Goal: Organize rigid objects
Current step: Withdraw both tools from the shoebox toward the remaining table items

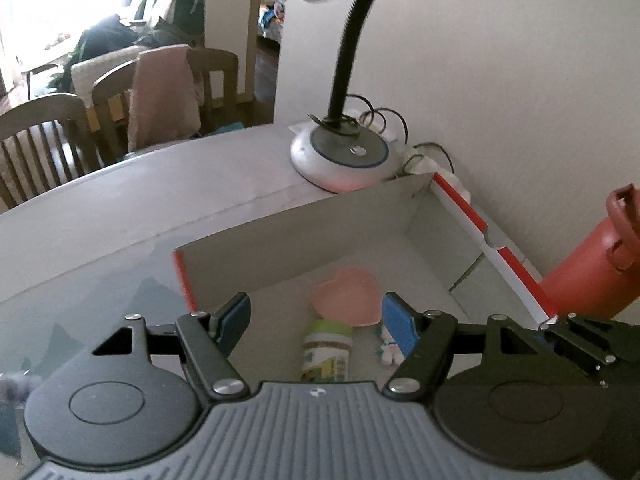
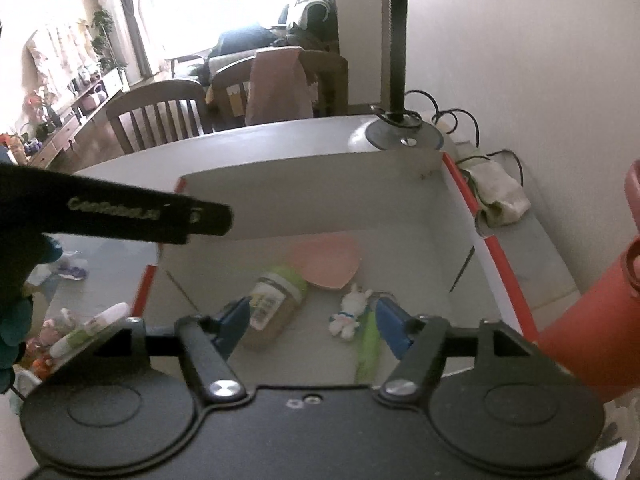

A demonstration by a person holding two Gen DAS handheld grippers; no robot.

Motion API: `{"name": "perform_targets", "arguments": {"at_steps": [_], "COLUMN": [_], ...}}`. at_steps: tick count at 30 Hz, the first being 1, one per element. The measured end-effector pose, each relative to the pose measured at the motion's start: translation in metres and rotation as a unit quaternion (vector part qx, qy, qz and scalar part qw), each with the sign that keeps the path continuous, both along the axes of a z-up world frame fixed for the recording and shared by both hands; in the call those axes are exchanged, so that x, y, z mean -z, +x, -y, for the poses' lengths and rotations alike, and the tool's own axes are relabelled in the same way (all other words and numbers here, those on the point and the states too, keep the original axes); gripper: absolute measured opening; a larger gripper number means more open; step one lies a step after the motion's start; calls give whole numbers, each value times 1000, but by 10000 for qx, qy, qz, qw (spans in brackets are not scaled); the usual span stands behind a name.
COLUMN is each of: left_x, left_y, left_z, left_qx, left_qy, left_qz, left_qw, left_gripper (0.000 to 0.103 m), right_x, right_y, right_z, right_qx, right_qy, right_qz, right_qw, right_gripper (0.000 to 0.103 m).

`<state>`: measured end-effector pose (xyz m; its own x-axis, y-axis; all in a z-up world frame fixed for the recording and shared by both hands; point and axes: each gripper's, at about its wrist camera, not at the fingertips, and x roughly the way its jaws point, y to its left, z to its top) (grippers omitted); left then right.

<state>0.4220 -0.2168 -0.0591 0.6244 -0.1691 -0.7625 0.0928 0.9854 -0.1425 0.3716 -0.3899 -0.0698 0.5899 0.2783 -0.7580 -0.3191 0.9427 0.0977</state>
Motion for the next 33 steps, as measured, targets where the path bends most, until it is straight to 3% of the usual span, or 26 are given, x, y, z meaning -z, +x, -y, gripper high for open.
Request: {"name": "perform_targets", "arguments": {"at_steps": [6, 8, 20, 30, 33], "left_x": [-12, -16, -34, -39, -39], "left_y": [-38, -51, -133, -203, -222], "left_z": [-31, -41, -115, -182, -201], "left_qx": [-240, -302, -687, -1032, -1091], "left_qy": [23, 9, -121, -229, -134], "left_qz": [130, 195, 473, 610, 647], "left_qw": [9996, 9994, 9964, 9925, 9918], "left_gripper": [73, 79, 82, 84, 92], "right_x": [-14, -20, -39, -43, -42], "right_y": [-22, -30, -75, -111, -120], "right_z": [-11, -17, -65, -119, -134], "right_qx": [-73, -119, -376, -634, -713], "right_qy": [109, 131, 376, 644, 656], "right_qz": [116, 181, 436, 534, 558], "right_qw": [9998, 9997, 9976, 9945, 9937], "right_gripper": [77, 79, 92, 96, 97]}}
